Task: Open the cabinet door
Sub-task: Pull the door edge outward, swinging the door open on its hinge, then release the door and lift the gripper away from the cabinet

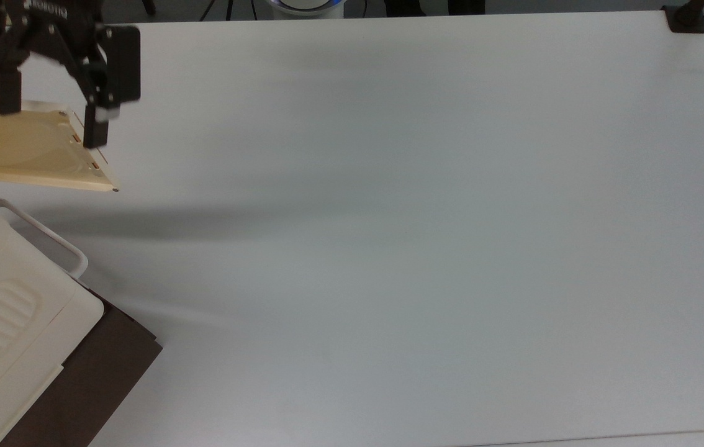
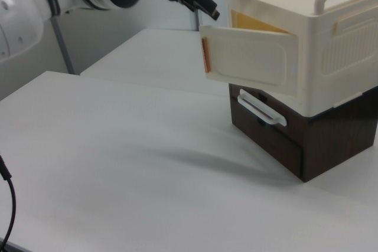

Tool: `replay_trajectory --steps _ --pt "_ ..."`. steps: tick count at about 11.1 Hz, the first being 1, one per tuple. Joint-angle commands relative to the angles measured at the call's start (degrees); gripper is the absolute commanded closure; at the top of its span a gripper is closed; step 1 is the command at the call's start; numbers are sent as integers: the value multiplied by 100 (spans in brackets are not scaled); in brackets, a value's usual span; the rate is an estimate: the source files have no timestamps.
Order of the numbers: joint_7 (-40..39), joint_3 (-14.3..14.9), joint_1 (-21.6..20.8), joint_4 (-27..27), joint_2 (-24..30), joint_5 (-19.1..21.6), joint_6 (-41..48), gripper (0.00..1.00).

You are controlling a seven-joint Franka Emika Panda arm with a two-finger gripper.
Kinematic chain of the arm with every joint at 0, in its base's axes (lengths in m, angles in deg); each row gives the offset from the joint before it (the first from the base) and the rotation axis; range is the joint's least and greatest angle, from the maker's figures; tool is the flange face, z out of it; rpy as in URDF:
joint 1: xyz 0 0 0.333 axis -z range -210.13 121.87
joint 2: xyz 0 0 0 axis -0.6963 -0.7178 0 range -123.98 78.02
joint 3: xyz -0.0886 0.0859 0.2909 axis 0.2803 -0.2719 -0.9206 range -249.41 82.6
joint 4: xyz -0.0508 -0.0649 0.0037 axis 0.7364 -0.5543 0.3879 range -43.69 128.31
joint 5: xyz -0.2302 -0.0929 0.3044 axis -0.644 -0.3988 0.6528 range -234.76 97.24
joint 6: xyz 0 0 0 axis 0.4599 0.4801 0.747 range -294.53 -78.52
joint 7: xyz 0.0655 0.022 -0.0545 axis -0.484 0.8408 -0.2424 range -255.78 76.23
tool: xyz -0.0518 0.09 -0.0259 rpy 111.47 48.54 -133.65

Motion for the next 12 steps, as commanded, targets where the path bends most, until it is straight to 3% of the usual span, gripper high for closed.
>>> replay_trajectory --steps 1,7,10,12 --pt "-364 51 12 43 -106 53 -8 0" --pt "-2261 69 169 -8 202 115 2705 0" --pt "-2273 8 170 140 473 141 3104 0" --pt "-2246 -115 65 596 754 141 3568 0"
